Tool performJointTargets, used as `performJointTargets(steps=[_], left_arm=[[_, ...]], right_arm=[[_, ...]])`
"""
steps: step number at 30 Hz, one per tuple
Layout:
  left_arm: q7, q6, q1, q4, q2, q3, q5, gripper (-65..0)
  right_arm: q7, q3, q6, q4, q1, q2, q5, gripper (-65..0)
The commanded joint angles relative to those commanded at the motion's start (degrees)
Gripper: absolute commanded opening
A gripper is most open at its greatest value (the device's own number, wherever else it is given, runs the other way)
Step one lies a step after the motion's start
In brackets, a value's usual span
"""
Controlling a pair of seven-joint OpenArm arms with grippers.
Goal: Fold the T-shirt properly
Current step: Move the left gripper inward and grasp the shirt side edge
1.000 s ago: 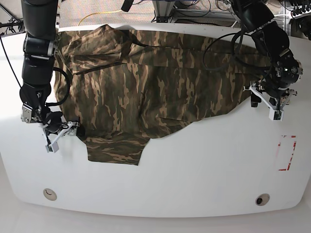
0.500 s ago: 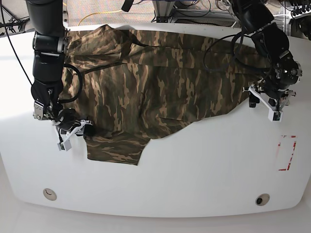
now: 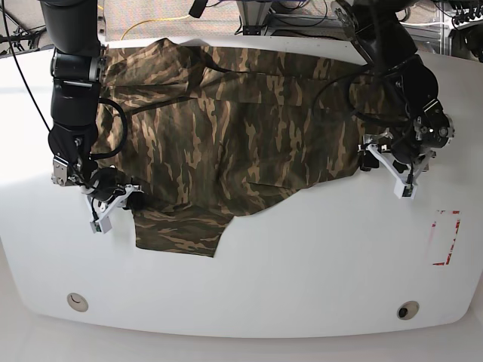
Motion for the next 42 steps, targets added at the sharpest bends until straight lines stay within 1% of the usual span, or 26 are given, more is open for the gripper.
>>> performJointTargets(steps=[4,6,7,8,9,10,12,13,14,16,20,24,26,29,31,33,34,35,36,39,40,41,42], left_arm=[[0.62,-0.35,-0.53,-4.13,0.09,1.85,0.0,-18.9],[1.23,-1.23,-0.44,-4.75,0.09,3.16,-0.09,-19.2],[1.41,-2.15,-0.26,-3.96,0.09,3.6,-0.09,-19.9],[1.41,-2.15,-0.18,-3.08,0.09,3.87,-0.09,-22.1],[1.41,-2.15,0.26,-2.29,0.18,3.96,-0.09,-26.4],[1.41,-2.15,0.88,-1.49,0.18,4.04,-0.09,-32.2],[1.41,-2.15,1.14,-0.62,0.44,4.04,-0.09,-41.0],[1.41,-2.15,1.14,-0.09,0.7,4.04,0.26,-49.0],[1.41,-2.15,1.32,0.35,0.79,4.13,0.35,-53.9],[1.41,-2.15,1.32,1.14,0.7,4.57,0.35,-60.3],[0.62,-2.15,3.16,4.66,0.44,5.1,0.09,-61.4],[-2.29,-2.15,5.54,11.6,0.44,5.63,0.09,-61.4],[-2.73,-2.15,6.68,14.33,0.44,7.82,0.09,-61.4],[-2.81,-2.15,9.23,18.73,-1.32,12.66,0.09,-61.4],[-2.9,-2.15,10.11,20.13,-1.67,14.59,0.09,-61.0],[-2.73,-2.15,10.2,19.96,-1.58,14.68,0.09,-60.4],[-2.73,-2.15,10.11,19.78,-1.58,14.68,0.35,-58.9],[-2.73,-2.15,10.02,19.43,-1.49,14.68,0.35,-55.6],[-2.73,-2.15,9.76,19.16,-1.41,14.68,0.18,-51.0],[-2.64,-2.15,9.41,18.73,-0.35,14.59,0.18,-28.2],[-2.64,-2.15,9.32,18.73,-0.35,14.59,0.18,-23.5],[-2.73,-1.14,8.97,18.73,-0.35,14.77,0.0,-19.4],[-2.73,0.35,8.18,18.55,-0.35,14.86,0.0,-16.9]], right_arm=[[-0.09,0.0,0.0,0.0,0.0,0.0,0.09,-54.7],[-0.09,0.0,0.0,0.0,0.0,0.0,0.09,-54.7],[-0.09,0.0,0.0,0.0,0.0,0.0,0.09,-54.7],[-0.09,0.0,0.0,0.0,0.0,0.0,0.09,-54.7],[-0.09,0.0,0.0,0.0,0.0,0.0,0.09,-54.7],[-0.09,0.0,0.0,0.0,0.0,0.0,0.09,-54.7],[-0.09,0.0,0.0,0.0,0.0,0.0,0.09,-54.7],[-0.09,0.09,0.0,0.0,0.0,0.0,0.09,-54.7],[-0.09,0.09,0.0,0.0,0.0,0.0,0.09,-54.7],[-0.09,0.18,0.0,0.0,0.0,0.0,0.09,-54.7],[-0.09,0.26,0.0,0.0,0.0,0.0,0.09,-54.7],[-0.09,0.09,0.0,0.0,0.0,0.0,0.09,-54.7],[-0.09,0.09,0.0,0.0,0.0,-0.09,0.09,-54.7],[-0.09,0.18,0.0,0.0,0.0,-0.09,0.09,-54.7],[-0.09,0.09,0.0,0.0,0.0,-0.09,0.09,-54.7],[-0.09,0.09,0.0,0.0,0.0,-0.09,0.09,-54.7],[-0.09,0.09,0.0,0.0,0.0,-0.09,0.09,-54.7],[-0.09,0.09,0.0,0.0,0.0,-0.09,0.09,-54.7],[-0.09,0.09,0.0,0.0,0.0,-0.35,0.09,-54.7],[-0.09,0.09,0.0,0.0,-0.09,-0.79,0.09,-54.9],[-0.09,0.09,0.0,0.0,-0.09,-0.79,0.09,-54.9],[-0.09,0.09,0.0,0.0,-0.09,-0.88,0.09,-54.9],[-0.09,0.09,0.0,0.0,-0.09,-0.97,0.09,-54.9]])
